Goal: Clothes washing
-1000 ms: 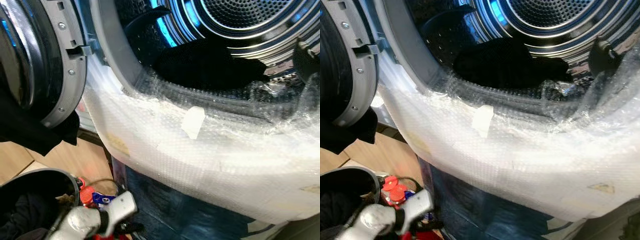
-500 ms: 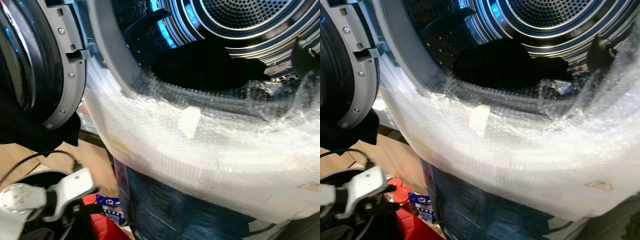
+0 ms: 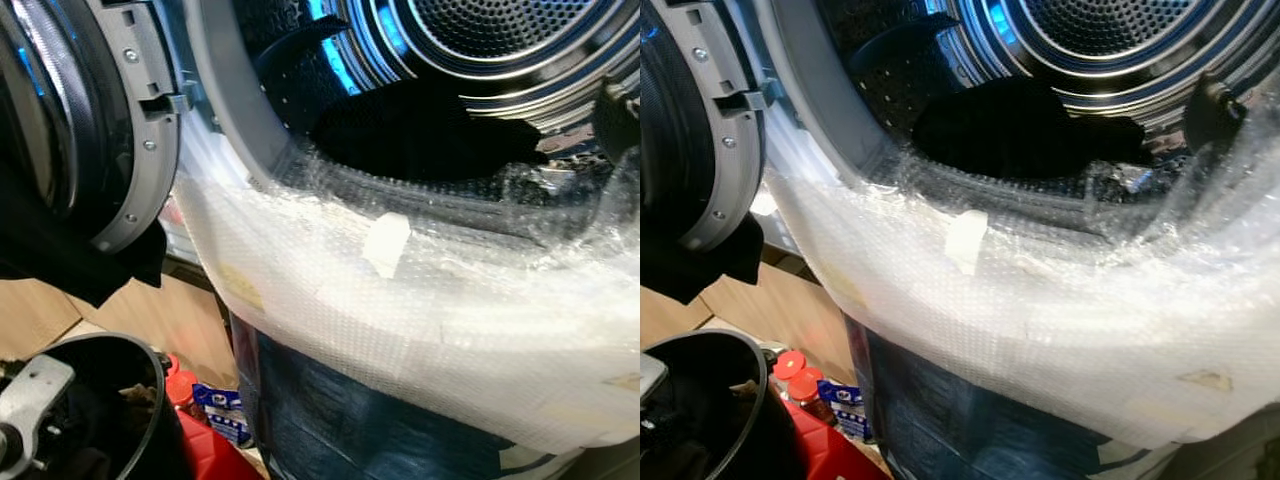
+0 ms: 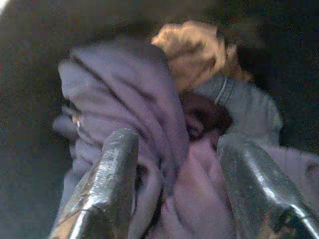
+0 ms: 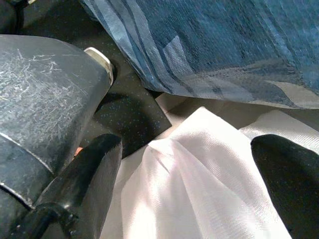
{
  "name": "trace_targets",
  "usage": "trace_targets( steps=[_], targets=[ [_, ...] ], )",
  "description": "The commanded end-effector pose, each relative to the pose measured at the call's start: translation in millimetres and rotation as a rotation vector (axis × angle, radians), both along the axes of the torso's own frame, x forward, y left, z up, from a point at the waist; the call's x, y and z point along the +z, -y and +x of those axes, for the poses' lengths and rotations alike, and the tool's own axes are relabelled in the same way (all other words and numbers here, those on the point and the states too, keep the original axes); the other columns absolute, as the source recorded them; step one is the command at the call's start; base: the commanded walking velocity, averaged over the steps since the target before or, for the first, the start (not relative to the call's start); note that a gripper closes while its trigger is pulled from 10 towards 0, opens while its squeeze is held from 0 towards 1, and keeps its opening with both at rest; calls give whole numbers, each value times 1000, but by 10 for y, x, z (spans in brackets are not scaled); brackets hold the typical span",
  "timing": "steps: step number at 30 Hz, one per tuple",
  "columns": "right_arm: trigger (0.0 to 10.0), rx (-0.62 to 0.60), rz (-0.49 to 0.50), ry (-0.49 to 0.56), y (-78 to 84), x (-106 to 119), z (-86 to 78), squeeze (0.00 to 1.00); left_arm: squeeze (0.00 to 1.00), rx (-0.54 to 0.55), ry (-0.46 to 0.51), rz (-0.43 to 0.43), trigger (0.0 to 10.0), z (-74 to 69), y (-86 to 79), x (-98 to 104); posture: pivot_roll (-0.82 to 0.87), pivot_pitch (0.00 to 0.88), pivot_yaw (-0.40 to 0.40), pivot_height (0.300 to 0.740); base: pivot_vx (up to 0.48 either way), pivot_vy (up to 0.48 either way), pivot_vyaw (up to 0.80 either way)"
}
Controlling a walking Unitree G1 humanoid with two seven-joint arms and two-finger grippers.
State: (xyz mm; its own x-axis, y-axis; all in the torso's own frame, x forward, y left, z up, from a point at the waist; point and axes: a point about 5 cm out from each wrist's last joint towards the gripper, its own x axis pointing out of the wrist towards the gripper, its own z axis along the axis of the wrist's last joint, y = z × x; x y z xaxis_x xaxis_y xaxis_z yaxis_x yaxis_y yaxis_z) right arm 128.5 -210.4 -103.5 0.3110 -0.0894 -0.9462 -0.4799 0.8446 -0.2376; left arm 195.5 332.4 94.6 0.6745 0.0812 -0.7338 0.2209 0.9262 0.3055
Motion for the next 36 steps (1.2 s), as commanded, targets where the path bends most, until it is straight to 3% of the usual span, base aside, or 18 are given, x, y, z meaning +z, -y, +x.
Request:
trace_targets(
  steps=[1,5,8,14,23,28,32,36],
  targets=[
    [10000,4,63,-25,-131,-30,-31,0,1000,21,-7,61,10000,-23,-97,48,93,51,17,740,0,0,0],
    [10000,14,67,-15,-141,-17,13,0,1000,38,-2,56,10000,-14,-123,67,97,54,14,740,0,0,0],
    [10000,33,63,-25,-147,-18,14,0,1000,31,17,27,10000,20,-49,82,94,64,6,740,0,0,0],
    [10000,75,89,-49,-207,-25,9,0,1000,17,15,72,10000,8,-106,229,113,90,0,740,0,0,0],
    [10000,93,93,-62,-242,-32,-1,0,1000,-21,-2,32,10000,13,-71,293,115,103,22,740,0,0,0],
    [10000,102,103,-69,-289,-43,-17,0,1000,-79,-39,-17,10000,0,-20,261,110,94,35,740,0,0,0],
    [10000,99,120,-76,-343,-57,-47,0,1000,-181,-115,-91,10000,-41,121,205,96,85,59,740,0,0,0],
    [10000,102,122,-88,-358,-74,-102,0,1000,-213,-134,-84,10000,-5,109,212,82,74,73,740,0,0,0]
  ],
)
